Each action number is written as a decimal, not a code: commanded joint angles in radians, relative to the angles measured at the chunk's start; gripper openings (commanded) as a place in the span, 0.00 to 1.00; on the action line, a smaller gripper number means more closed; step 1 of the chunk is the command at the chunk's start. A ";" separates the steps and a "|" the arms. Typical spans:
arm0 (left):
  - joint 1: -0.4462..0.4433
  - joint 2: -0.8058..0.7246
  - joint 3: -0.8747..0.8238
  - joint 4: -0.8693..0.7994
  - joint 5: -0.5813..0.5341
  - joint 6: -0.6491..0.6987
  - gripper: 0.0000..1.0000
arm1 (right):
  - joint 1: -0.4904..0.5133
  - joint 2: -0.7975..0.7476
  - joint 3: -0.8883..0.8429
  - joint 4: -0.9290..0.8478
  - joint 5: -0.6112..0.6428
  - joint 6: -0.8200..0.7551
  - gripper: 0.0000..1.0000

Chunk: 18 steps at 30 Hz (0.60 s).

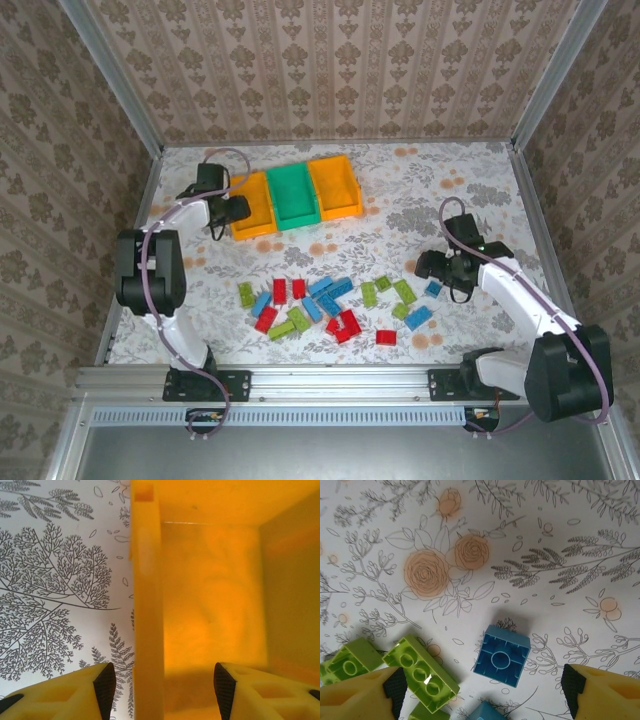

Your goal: Sort the legos into containers by color

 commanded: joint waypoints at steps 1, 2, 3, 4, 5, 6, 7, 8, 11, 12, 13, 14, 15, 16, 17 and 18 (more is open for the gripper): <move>-0.016 0.022 0.037 -0.004 -0.024 0.000 0.51 | 0.019 0.030 -0.012 -0.045 0.058 0.027 0.84; -0.021 0.026 0.036 0.002 -0.022 0.002 0.45 | 0.021 0.038 -0.014 -0.045 0.062 0.028 0.84; -0.027 0.026 0.033 0.007 -0.023 0.005 0.40 | 0.020 0.045 -0.015 -0.044 0.064 0.029 0.84; -0.033 0.026 0.029 0.011 -0.027 0.006 0.37 | 0.021 0.049 -0.016 -0.042 0.064 0.031 0.84; -0.042 0.025 0.024 0.017 -0.030 0.010 0.34 | 0.021 0.052 -0.019 -0.039 0.065 0.032 0.84; -0.051 0.022 0.021 0.017 -0.039 0.013 0.32 | 0.021 0.054 -0.022 -0.035 0.068 0.032 0.84; -0.059 0.019 0.017 0.021 -0.046 0.019 0.31 | 0.020 0.055 -0.023 -0.034 0.073 0.032 0.84; -0.067 0.014 0.010 0.023 -0.054 0.021 0.31 | 0.020 0.058 -0.023 -0.035 0.079 0.031 0.85; -0.092 -0.001 -0.013 0.048 -0.059 0.024 0.27 | 0.020 0.062 -0.021 -0.039 0.097 0.025 0.86; -0.102 -0.006 -0.022 0.056 -0.062 0.028 0.27 | 0.020 0.064 -0.021 -0.040 0.102 0.024 0.86; -0.111 -0.010 -0.029 0.058 -0.066 0.032 0.26 | 0.020 0.066 -0.021 -0.040 0.107 0.023 0.86; -0.121 -0.013 -0.035 0.061 -0.070 0.036 0.25 | 0.019 0.069 -0.020 -0.038 0.109 0.022 0.86; -0.133 -0.015 -0.040 0.063 -0.072 0.041 0.25 | 0.020 0.072 -0.020 -0.039 0.113 0.021 0.86; -0.141 -0.018 -0.047 0.065 -0.074 0.046 0.24 | 0.020 0.076 -0.018 -0.039 0.116 0.019 0.86; -0.151 -0.021 -0.056 0.070 -0.074 0.054 0.24 | 0.020 0.078 -0.018 -0.039 0.115 0.019 0.86; -0.160 -0.023 -0.062 0.072 -0.075 0.059 0.23 | 0.021 0.082 -0.018 -0.039 0.117 0.020 0.87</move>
